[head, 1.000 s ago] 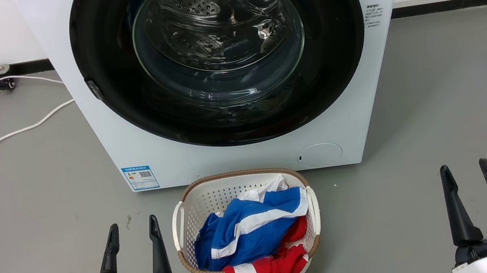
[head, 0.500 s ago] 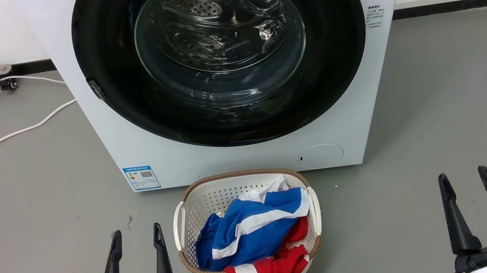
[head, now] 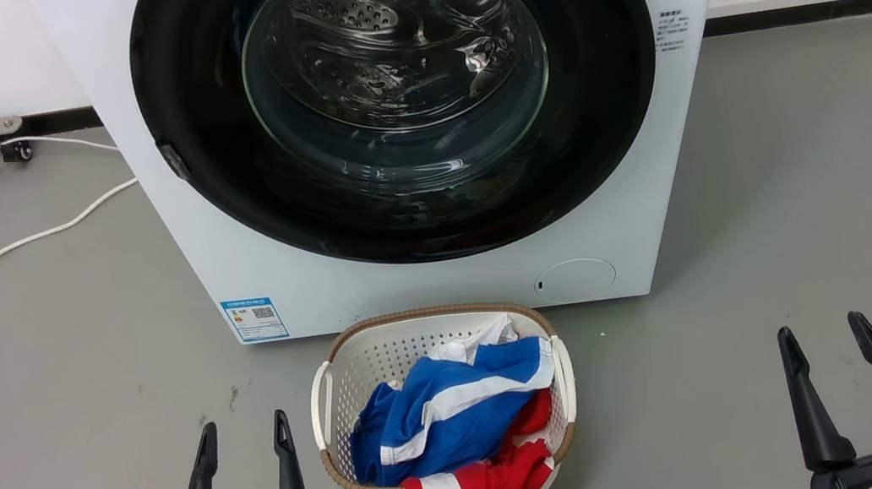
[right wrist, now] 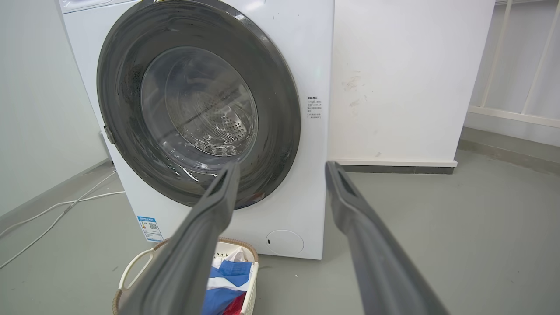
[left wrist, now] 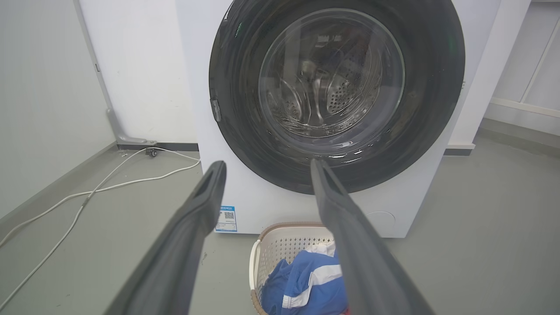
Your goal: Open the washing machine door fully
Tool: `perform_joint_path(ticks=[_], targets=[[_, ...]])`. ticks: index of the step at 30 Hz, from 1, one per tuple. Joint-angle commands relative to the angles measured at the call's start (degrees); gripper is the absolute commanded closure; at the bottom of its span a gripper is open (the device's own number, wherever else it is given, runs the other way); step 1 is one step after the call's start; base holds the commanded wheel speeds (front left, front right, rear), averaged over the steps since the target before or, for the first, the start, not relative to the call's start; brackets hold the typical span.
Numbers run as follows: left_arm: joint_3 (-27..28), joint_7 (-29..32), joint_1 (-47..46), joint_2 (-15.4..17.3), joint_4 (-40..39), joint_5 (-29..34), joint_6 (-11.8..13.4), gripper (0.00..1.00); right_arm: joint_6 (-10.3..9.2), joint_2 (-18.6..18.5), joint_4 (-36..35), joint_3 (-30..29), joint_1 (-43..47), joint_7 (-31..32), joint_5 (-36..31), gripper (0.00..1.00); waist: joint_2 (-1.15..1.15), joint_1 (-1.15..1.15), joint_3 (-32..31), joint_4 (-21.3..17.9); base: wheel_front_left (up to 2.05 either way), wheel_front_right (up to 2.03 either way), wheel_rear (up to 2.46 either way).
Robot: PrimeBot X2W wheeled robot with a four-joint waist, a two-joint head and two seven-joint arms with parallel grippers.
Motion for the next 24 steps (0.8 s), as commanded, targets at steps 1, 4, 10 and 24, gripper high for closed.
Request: perform_joint_path(ticks=[1,4,10,24], targets=[[0.1,-0.2,0.3,-0.1,0.1,-0.2,-0.3,0.0,-0.01,0.1,0.2,0.0,0.5,-0.1,0.5,0.0,0.0,0.0,0.0,0.0,0.0,0.0,0.0],[0.2,-0.2,0.1,-0.1,0.3,-0.1,-0.4,0.0,-0.01,0.1,0.4,0.0,0.5,-0.1,0.8,0.0,0.0,0.0,-0.1,0.1,0.0,0.0,0.0],[0.2,-0.2,0.1,-0.1,0.5,-0.6,0.0,0.0,-0.01,0.1,0.8,0.9,0.5,-0.1,0.6,1.0,0.0,0.0,-0.2,0.1,0.0,0.0,0.0],[0.0,-0.2,0.3,-0.1,0.4,-1.2,0.4,0.0,-0.01,-0.1,1.8,4.6,-1.8,-0.1,50.8,1.0,0.0,0.0,-0.3,-0.2,0.0,0.0,0.0]])
